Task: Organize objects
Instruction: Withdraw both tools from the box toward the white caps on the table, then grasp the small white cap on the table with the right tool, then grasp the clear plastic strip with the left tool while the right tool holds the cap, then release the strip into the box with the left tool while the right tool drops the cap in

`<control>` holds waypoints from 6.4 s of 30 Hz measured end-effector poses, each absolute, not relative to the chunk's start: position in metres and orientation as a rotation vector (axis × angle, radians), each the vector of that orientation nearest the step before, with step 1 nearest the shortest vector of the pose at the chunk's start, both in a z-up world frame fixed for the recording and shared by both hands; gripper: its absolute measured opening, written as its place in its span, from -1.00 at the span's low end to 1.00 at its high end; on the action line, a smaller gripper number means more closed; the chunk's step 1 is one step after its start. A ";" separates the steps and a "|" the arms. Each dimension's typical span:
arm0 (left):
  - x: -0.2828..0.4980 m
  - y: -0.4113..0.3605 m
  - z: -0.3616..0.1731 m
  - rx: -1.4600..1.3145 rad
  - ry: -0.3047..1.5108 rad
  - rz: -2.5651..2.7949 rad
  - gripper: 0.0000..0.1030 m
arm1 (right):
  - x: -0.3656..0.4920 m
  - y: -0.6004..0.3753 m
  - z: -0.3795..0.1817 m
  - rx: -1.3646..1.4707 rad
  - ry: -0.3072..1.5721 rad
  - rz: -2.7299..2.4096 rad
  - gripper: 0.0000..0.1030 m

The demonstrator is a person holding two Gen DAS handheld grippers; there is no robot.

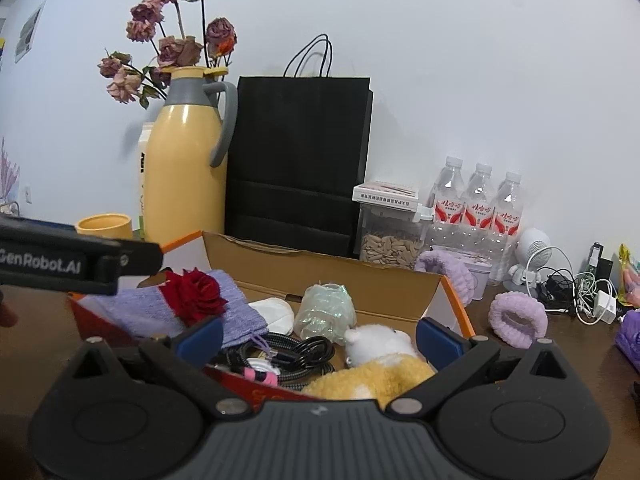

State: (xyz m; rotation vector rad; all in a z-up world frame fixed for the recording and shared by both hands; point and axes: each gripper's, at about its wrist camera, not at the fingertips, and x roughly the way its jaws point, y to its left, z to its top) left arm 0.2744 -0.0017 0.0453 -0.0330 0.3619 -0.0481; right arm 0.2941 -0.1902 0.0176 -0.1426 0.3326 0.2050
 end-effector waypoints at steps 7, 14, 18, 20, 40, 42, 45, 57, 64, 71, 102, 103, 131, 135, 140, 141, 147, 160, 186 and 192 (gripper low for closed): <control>0.244 0.012 0.045 -0.051 0.394 -0.026 1.00 | 0.260 -0.187 0.021 -0.136 0.342 0.246 1.00; 0.214 0.029 0.040 -0.047 0.443 0.014 1.00 | 0.227 -0.179 0.014 -0.141 0.401 0.290 1.00; 0.195 0.039 0.036 -0.041 0.473 0.031 1.00 | 0.207 -0.172 0.008 -0.154 0.432 0.311 1.00; 0.186 0.043 0.034 -0.036 0.488 0.042 1.00 | 0.199 -0.169 0.005 -0.161 0.447 0.325 1.00; 0.127 0.098 0.002 -0.018 0.625 0.112 1.00 | 0.171 -0.102 -0.028 -0.164 0.638 0.485 0.62; 0.126 0.102 0.001 -0.024 0.628 0.115 1.00 | 0.174 -0.100 -0.031 -0.159 0.652 0.488 0.42; 0.125 0.105 0.001 -0.029 0.630 0.119 1.00 | 0.176 -0.097 -0.033 -0.159 0.657 0.489 0.19; 0.140 0.104 -0.004 -0.025 0.652 0.125 1.00 | 0.181 -0.098 -0.027 -0.152 0.622 0.514 -0.51; 0.168 0.093 -0.008 -0.013 0.671 0.129 1.00 | 0.198 -0.115 -0.015 -0.143 0.562 0.484 -0.51; 0.207 0.075 -0.011 0.007 0.681 0.116 1.00 | 0.229 -0.139 -0.008 -0.128 0.518 0.431 -0.51; 0.289 0.058 -0.025 -0.055 0.701 0.098 0.44 | 0.254 -0.170 -0.010 -0.080 0.482 0.374 -0.51; 0.288 0.057 -0.025 -0.052 0.695 0.095 0.34 | 0.253 -0.170 -0.010 -0.081 0.480 0.372 -0.51; 0.206 0.028 0.007 -0.019 0.465 0.007 -0.88 | 0.239 -0.178 0.005 -0.063 0.388 0.371 -0.51; 0.200 0.022 0.022 -0.023 0.430 -0.012 -0.88 | 0.239 -0.183 0.016 -0.047 0.359 0.369 -0.51; 0.204 0.012 0.050 -0.007 0.365 -0.031 -0.88 | 0.247 -0.193 0.032 -0.041 0.329 0.356 -0.51; 0.207 0.009 0.055 -0.004 0.355 -0.034 -0.88 | 0.250 -0.195 0.035 -0.046 0.325 0.350 -0.51; 0.235 -0.011 0.075 -0.001 0.327 -0.064 -0.88 | 0.280 -0.201 0.049 -0.072 0.301 0.310 -0.51; 0.318 -0.034 0.051 -0.022 0.398 -0.111 -0.88 | 0.345 -0.210 0.025 -0.074 0.383 0.260 -0.51; 0.334 -0.027 0.037 -0.022 0.379 -0.040 1.00 | 0.358 -0.211 0.009 -0.092 0.443 0.220 0.98; 0.328 -0.027 0.037 -0.017 0.376 -0.041 1.00 | 0.352 -0.209 0.010 -0.106 0.434 0.204 0.99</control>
